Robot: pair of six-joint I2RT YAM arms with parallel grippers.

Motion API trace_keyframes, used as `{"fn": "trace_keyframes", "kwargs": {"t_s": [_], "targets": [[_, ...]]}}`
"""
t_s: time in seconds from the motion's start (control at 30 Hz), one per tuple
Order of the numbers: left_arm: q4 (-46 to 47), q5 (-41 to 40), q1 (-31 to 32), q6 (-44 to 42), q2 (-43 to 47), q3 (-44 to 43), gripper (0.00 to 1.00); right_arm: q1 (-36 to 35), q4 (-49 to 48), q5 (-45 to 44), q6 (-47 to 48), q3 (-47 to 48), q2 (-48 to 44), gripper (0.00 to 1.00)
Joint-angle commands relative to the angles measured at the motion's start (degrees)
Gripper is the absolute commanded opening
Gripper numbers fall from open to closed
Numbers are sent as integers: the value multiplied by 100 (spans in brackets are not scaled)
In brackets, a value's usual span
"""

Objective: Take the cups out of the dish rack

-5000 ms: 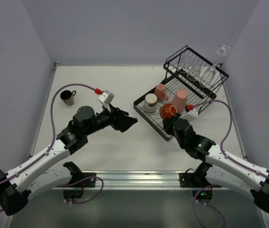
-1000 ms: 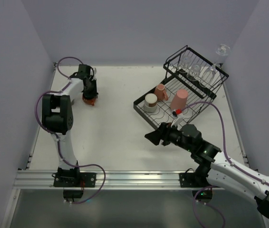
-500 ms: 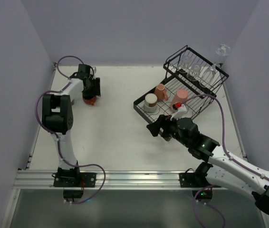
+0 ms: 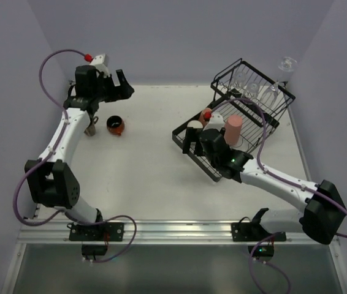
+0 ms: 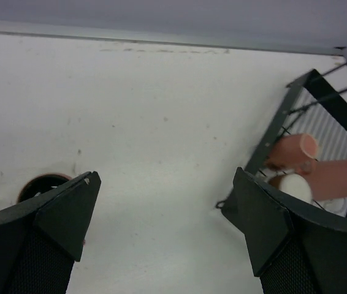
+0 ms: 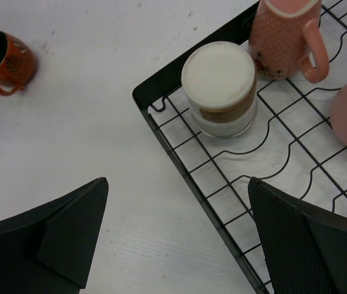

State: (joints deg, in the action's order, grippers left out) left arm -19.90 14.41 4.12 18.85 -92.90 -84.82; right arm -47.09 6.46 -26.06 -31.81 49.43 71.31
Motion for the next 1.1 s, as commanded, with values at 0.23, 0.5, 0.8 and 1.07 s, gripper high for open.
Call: {"fn": "trace_keyframes", "kwargs": {"t_s": [0.23, 0.5, 0.8, 1.07], "targets": [[1260, 1186, 1038, 663, 2679, 2810, 100, 525, -224, -628, 307, 1103, 1191, 99], [1392, 1415, 1100, 681, 4069, 4464, 100, 727, -171, -487, 281, 1552, 2097, 99], [1858, 1898, 1100, 1015, 4166, 4965, 100, 903, -206, -364, 316, 1842, 2650, 93], [2104, 2092, 1109, 1208, 4034, 5098, 100, 921, -215, -329, 439, 2176, 3064, 71]]}}
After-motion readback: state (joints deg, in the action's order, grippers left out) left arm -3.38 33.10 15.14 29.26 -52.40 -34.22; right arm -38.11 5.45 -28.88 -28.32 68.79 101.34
